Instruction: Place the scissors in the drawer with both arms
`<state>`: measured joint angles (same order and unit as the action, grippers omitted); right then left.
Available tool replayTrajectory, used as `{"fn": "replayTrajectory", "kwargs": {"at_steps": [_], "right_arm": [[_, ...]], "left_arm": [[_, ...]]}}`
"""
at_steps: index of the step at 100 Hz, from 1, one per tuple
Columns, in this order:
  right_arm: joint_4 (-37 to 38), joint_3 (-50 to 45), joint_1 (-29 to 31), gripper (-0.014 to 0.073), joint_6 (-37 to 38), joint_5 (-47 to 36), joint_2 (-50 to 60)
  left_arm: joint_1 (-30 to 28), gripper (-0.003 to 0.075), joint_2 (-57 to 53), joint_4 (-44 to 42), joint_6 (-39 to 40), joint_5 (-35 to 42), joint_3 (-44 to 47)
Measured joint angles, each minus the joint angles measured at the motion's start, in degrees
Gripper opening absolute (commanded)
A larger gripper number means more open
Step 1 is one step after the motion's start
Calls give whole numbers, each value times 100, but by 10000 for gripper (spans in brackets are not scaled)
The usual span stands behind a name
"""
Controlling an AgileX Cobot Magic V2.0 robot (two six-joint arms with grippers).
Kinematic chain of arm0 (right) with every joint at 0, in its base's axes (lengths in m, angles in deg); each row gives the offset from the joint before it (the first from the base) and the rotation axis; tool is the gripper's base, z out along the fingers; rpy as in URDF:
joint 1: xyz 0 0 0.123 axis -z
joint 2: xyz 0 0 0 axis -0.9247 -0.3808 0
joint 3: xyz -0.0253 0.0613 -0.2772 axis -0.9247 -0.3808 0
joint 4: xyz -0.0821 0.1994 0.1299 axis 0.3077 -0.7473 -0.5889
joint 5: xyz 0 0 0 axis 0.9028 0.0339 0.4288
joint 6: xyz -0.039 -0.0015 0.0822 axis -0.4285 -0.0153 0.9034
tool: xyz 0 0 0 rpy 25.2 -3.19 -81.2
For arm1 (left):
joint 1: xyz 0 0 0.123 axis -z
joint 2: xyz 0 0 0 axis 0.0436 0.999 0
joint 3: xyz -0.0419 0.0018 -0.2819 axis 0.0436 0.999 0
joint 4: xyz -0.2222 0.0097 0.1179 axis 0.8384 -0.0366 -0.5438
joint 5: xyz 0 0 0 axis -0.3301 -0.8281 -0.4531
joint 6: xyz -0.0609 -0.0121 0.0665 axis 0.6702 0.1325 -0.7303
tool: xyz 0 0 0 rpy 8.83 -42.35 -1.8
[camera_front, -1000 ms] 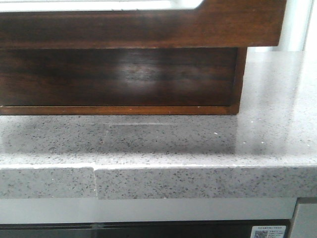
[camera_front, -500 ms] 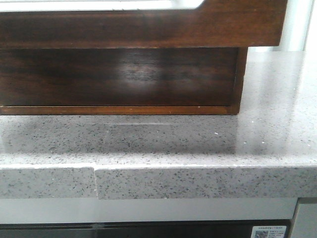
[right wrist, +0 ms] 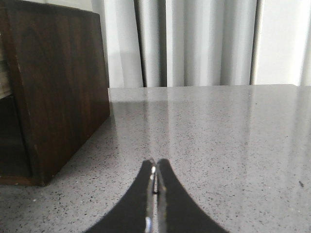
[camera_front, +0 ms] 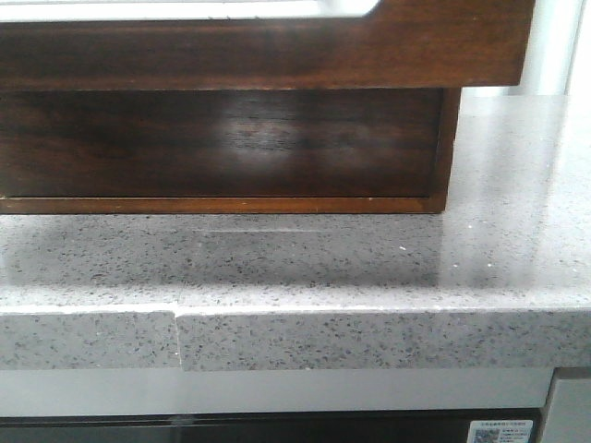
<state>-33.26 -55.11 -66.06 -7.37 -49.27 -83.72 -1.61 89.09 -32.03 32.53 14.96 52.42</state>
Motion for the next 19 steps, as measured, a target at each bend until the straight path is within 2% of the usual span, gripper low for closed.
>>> {"fn": "replayTrajectory", "kwargs": {"at_steps": [19], "right_arm": [[-9,0,0,-69,0,0,0]], "left_arm": [[0,-20,0,0,0,0,0]]}}
